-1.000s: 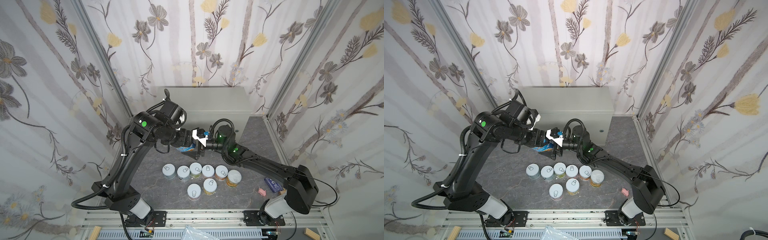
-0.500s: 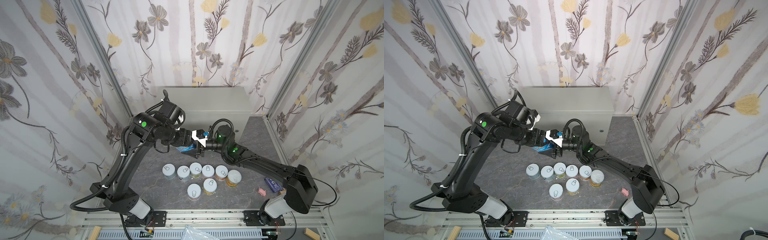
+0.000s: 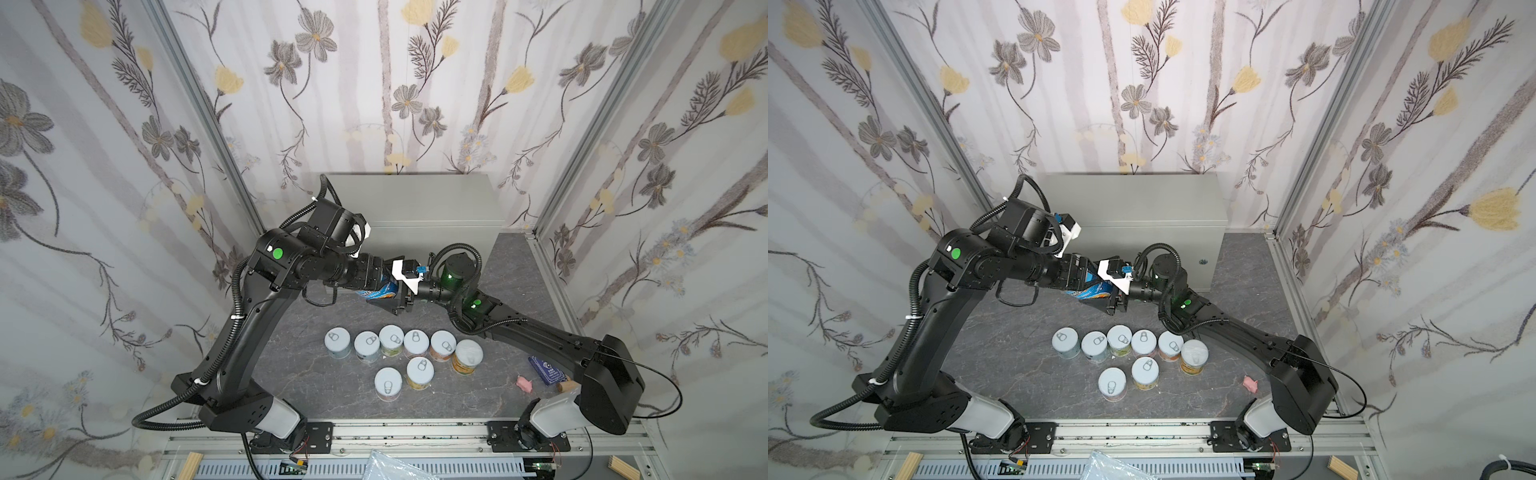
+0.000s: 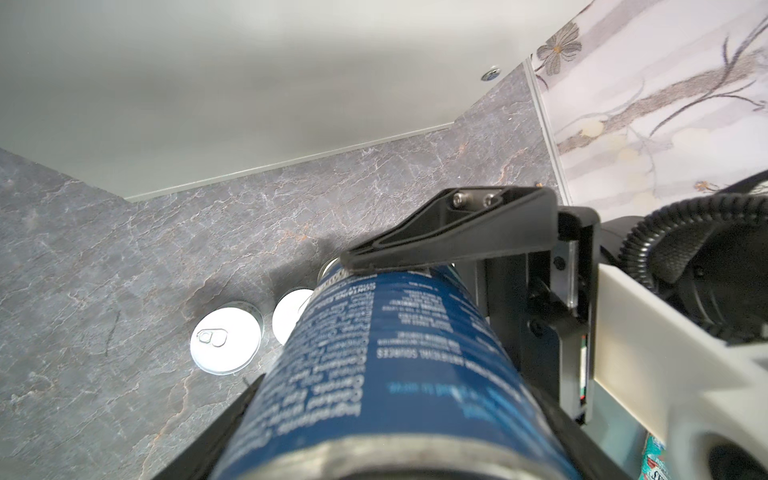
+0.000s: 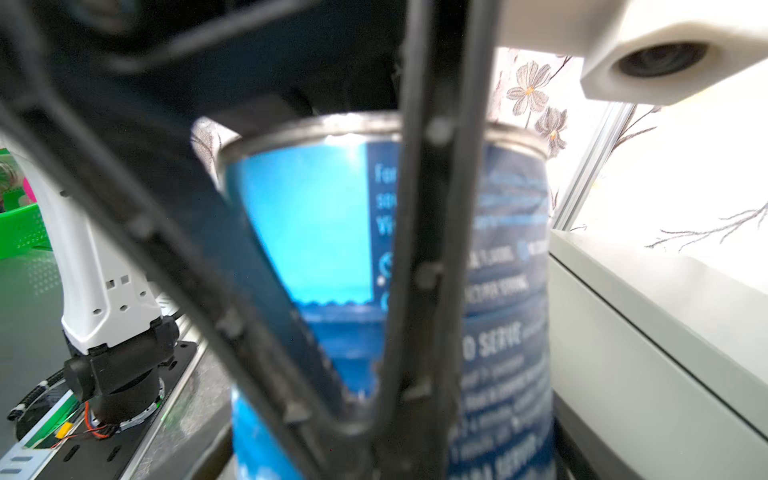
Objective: Place and organize the canned foods onto the counter
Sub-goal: 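Close the right gripper on the blue can held by the left gripper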
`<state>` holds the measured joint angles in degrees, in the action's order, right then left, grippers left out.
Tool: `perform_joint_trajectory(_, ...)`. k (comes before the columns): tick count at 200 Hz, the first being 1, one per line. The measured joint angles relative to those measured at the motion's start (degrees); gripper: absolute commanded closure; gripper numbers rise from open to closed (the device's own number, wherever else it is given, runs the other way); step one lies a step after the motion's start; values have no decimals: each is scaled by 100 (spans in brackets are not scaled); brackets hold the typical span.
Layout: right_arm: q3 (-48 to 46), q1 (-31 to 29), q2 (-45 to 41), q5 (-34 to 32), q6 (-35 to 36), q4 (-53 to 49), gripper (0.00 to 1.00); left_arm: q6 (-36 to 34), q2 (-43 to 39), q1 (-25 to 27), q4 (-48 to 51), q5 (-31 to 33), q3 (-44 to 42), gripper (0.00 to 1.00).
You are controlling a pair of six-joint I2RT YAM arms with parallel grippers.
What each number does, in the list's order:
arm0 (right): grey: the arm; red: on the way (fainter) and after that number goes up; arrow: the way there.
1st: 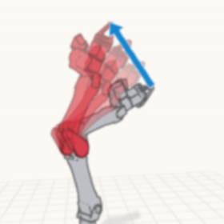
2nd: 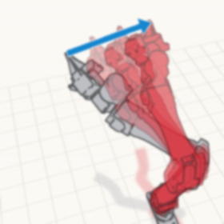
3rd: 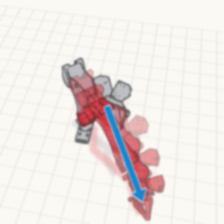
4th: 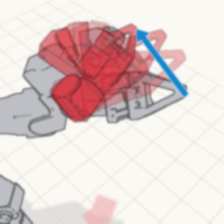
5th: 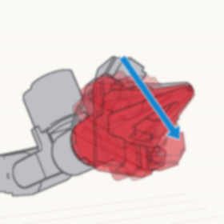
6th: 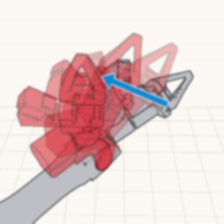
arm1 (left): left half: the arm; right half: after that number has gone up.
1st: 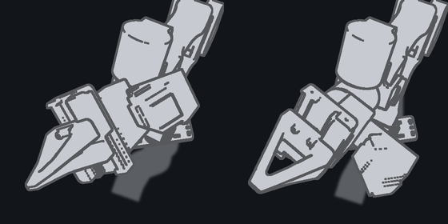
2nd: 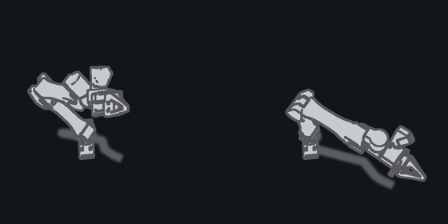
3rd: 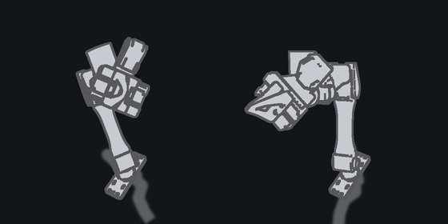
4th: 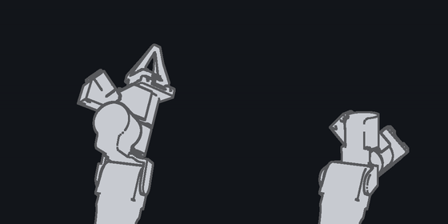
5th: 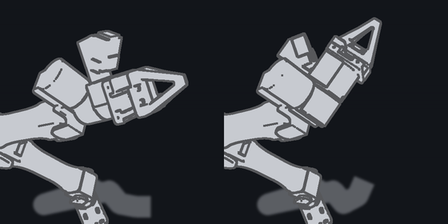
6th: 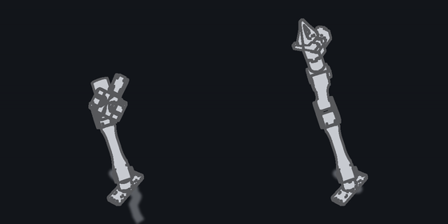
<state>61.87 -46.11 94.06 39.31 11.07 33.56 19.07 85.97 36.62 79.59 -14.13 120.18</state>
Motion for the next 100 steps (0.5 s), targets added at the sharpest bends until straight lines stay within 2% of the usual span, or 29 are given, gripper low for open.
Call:
perform_joint_trajectory(29,-138,28,-2,-76,-122,262,89,-59,63,-33,-90,-79,-42,23)
perform_joint_trajectory(78,-201,109,0,-367,-350,214,94,-72,337,-57,-378,-127,-48,3)
perform_joint_trajectory(100,-267,195,0,-374,-417,319,98,-90,448,-57,-494,-247,52,0)
